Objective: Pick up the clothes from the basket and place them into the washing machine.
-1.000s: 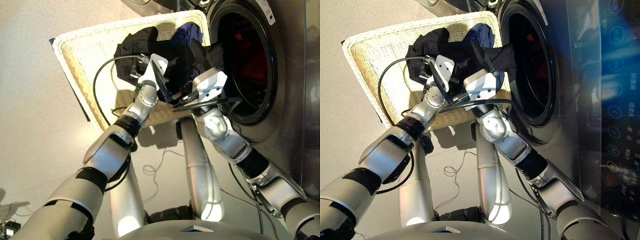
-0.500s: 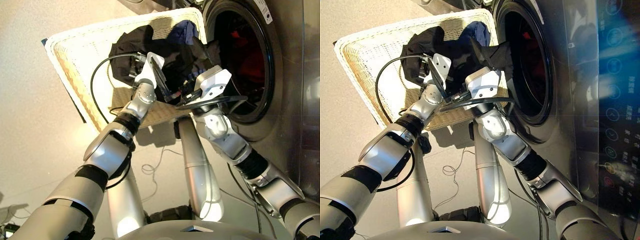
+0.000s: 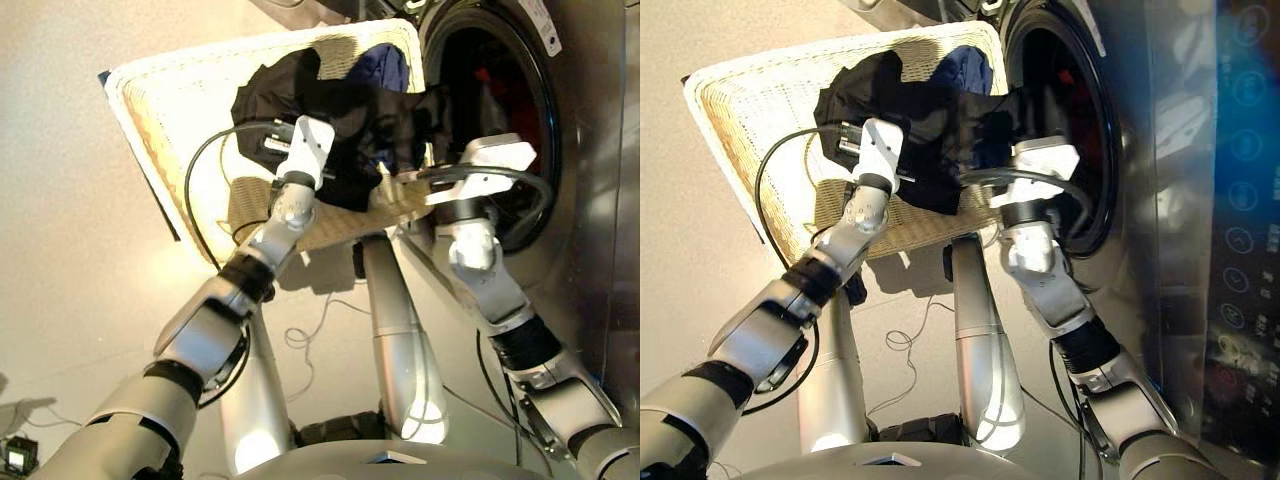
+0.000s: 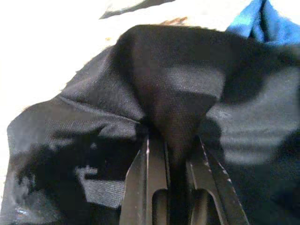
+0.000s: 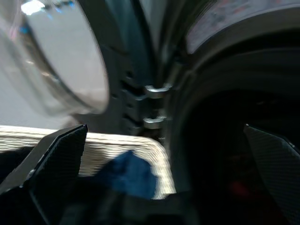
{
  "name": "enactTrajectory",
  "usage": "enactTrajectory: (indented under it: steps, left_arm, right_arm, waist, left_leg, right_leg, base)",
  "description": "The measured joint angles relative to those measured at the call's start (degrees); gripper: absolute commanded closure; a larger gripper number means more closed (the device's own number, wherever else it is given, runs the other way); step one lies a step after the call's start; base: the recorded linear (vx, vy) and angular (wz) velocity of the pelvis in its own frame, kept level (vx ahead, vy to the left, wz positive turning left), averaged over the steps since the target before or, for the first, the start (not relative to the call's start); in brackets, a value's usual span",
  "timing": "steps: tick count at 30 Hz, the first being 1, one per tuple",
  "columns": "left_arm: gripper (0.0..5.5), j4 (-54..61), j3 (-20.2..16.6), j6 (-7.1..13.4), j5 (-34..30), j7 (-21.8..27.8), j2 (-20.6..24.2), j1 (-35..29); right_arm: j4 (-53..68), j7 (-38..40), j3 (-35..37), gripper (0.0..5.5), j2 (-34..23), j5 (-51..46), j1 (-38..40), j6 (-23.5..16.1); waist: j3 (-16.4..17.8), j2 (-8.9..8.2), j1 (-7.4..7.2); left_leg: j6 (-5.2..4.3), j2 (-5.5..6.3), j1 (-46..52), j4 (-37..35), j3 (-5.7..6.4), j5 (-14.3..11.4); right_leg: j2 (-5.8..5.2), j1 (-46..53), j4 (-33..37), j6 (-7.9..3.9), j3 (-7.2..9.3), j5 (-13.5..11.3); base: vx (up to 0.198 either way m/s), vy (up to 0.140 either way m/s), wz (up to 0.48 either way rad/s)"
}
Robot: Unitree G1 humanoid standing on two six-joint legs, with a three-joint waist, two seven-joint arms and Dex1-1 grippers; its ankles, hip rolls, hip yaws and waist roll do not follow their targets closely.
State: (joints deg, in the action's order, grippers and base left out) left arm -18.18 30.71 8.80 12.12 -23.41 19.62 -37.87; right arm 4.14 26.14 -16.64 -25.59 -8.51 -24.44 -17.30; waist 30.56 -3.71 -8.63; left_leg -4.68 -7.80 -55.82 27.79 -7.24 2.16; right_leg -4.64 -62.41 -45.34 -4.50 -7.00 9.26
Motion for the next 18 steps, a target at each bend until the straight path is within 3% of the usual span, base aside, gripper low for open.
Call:
enactTrajectory:
  steps: [5,10,14,18]
  left_arm:
    - [5.5,17.25,-3.11,1.83,1.58,3.35,5.84,7.21]
    - [5.5,29.13,-7.48,3.03,8.3,8.66,11.63,10.51]
    - [5.5,34.16,-8.25,4.7,14.96,12.83,13.74,10.68]
    - [5.5,37.27,-7.82,4.88,22.82,18.06,14.94,10.64]
  right_arm:
    - [-0.01,-0.96,2.45,0.0,-1.73,3.67,3.24,2.14]
    - [1.58,-10.15,2.49,0.0,-3.58,3.62,4.46,3.15]
    - [4.25,-17.58,1.0,0.0,-5.69,0.55,5.91,3.13]
    - [5.45,-24.5,-1.49,0.0,-8.38,-3.78,3.68,3.16]
  waist:
    - [0.06,0.6,2.52]
    - [0.1,0.88,2.96]
    - [0.1,1.3,3.85]
    - [0.1,1.35,4.14]
  left_leg:
    - [-0.15,0.28,0.01,-0.23,0.17,0.08]
    - [0.19,0.99,-0.07,-0.44,0.28,0.32]
    - [0.38,1.6,-0.08,0.06,0.54,0.44]
    - [0.97,2.16,-0.16,0.23,0.58,0.16]
  right_leg:
    - [-0.56,-0.16,-0.55,-0.03,0.02,0.33]
    - [-1.31,-0.06,-0.63,-0.39,0.04,0.54]
    - [-1.94,0.33,-0.65,-0.73,0.19,0.63]
    - [-2.56,0.79,-0.53,-1.05,0.08,0.56]
  base:
    - [0.0,0.0,0.0]
    - [0.0,0.0,0.0]
    - [0.0,0.0,0.0]
    - [0.0,0.0,0.0]
